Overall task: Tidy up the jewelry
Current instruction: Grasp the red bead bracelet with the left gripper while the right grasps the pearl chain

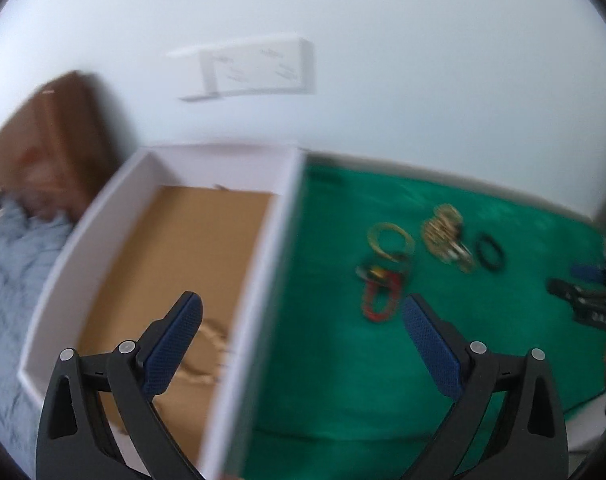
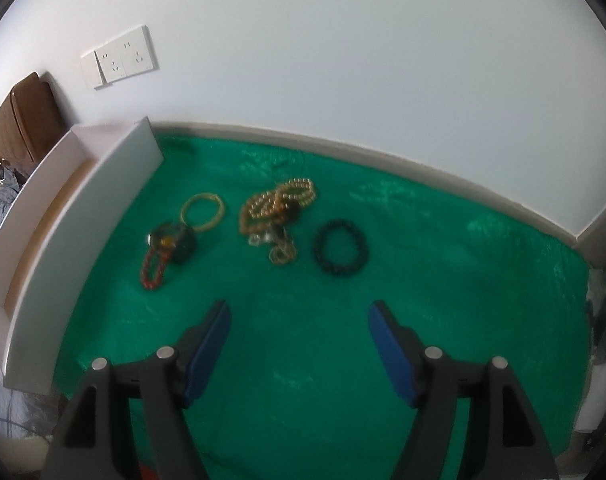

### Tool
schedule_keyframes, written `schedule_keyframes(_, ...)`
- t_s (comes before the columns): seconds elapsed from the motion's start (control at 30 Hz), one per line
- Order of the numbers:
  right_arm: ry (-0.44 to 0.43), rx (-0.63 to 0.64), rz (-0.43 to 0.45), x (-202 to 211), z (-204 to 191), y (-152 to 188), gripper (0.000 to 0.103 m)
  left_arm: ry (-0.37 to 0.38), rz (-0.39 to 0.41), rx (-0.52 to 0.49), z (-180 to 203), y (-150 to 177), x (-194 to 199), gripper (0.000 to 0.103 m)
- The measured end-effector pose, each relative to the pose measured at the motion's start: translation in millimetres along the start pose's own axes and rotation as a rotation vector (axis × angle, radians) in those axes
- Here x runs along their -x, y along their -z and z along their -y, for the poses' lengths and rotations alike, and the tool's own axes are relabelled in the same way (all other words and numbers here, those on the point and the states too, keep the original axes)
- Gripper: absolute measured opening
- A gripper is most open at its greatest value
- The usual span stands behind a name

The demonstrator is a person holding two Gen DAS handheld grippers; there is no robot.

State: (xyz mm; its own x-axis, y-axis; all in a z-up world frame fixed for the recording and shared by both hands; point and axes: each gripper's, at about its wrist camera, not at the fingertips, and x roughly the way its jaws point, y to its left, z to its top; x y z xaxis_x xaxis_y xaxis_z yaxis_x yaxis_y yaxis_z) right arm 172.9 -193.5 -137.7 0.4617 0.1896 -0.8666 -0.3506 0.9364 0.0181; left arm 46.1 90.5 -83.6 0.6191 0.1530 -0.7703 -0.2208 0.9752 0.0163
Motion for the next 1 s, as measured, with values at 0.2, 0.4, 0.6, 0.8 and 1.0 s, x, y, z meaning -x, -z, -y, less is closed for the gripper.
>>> schedule_keyframes(0.2,-0.014,-0.008,-0.037,-8,14,13,0.073,0.099,-0.104,-0.094,44,7,-43,0.1)
schedule_keyframes(0.4,-0.012,-0.04,-0.073,-17,36,25,0.073,0.206,-0.192,-0.076,57,9,-88,0.1)
schedule_keyframes(0.6,-0.015,-0.056,-0.098,-24,43,27,0.073,0.252,-0.228,-0.134,73,17,-125,0.081)
schedule_keyframes(0.8,-0.023,-0.05,-0.109,-26,41,28,0.073,0.216,-0.271,-0.195,88,20,-173,0.052)
schedule_keyframes(1.0,-0.015,-0.068,-0.117,-27,47,34,0.073,0.196,-0.295,-0.195,96,19,-196,0.034)
